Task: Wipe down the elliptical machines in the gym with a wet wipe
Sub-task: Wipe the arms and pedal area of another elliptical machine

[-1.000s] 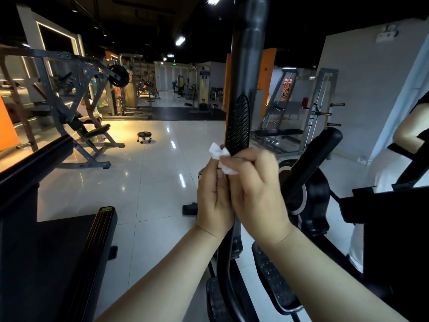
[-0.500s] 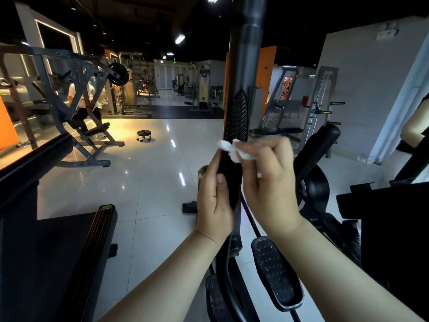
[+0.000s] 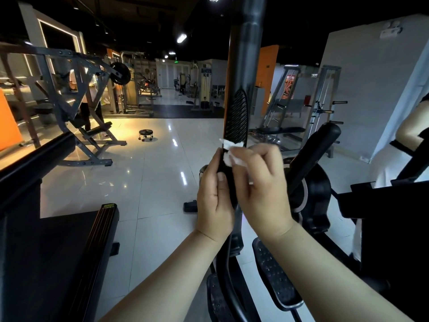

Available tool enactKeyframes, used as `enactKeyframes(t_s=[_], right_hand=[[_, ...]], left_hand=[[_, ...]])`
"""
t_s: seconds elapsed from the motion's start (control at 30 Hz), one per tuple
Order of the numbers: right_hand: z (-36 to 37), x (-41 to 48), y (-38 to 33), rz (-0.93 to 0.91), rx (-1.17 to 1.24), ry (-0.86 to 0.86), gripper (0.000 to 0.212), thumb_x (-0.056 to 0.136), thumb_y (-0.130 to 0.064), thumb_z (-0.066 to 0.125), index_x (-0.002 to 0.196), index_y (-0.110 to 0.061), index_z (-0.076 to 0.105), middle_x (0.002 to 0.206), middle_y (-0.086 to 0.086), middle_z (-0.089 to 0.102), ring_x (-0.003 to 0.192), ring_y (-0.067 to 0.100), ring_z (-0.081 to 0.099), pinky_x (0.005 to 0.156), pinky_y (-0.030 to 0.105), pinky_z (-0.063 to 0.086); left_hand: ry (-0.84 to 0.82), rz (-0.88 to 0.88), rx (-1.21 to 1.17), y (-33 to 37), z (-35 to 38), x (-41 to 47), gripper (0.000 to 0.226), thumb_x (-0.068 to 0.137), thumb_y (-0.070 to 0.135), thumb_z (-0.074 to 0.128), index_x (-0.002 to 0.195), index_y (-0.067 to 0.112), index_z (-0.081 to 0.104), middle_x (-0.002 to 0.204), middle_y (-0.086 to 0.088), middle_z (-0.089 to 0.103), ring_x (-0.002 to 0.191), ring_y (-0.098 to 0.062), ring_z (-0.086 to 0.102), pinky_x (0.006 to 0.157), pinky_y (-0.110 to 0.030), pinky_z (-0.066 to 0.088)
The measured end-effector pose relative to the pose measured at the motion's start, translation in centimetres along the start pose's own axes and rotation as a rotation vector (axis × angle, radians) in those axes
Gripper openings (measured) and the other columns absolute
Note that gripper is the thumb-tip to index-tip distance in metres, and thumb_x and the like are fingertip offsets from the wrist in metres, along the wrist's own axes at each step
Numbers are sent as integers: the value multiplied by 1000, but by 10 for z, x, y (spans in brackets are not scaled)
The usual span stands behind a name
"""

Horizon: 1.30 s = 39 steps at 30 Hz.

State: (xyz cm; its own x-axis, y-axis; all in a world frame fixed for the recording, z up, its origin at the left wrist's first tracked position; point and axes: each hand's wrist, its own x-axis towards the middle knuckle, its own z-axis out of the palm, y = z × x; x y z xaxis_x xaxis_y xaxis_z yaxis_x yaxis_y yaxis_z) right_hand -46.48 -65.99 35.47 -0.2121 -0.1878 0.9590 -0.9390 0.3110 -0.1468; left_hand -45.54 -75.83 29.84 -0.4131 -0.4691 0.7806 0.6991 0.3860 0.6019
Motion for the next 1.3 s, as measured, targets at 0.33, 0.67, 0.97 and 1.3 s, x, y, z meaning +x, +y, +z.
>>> enactKeyframes(t_s=[0.33,0.67,0.97,1.3], right_hand=[[0,3,3,-19,-29,0,16,93,-2,69,108,2,71,105,17,59,94,29,61,82,37,53],[-2,9,4,10,10,-11,18,98,-11,58,112,-5,67,103,10,59,94,25,60,80,34,52],[-13,25,-4,-40,-5,33,32,109,-39,38,118,-19,60,104,6,59,95,19,61,82,23,51],[-12,30,-6,48,-4,12,32,102,-25,45,114,-8,69,111,2,53,104,21,59,84,28,52]], left_hand=[[-36,-95,-248,20,5,14,36,108,24,36,140,30,52,135,-3,63,129,-21,58,114,-38,42],[-25,-128,-266,13,8,16,37,110,20,33,134,11,59,119,-10,68,112,-31,64,100,-55,49],[-83,-163,-365,19,6,20,37,110,20,32,137,10,55,121,-15,64,115,-34,61,102,-48,47],[-61,-37,-106,13,4,18,45,108,27,35,147,8,48,141,-10,60,135,-29,54,114,-49,41]])
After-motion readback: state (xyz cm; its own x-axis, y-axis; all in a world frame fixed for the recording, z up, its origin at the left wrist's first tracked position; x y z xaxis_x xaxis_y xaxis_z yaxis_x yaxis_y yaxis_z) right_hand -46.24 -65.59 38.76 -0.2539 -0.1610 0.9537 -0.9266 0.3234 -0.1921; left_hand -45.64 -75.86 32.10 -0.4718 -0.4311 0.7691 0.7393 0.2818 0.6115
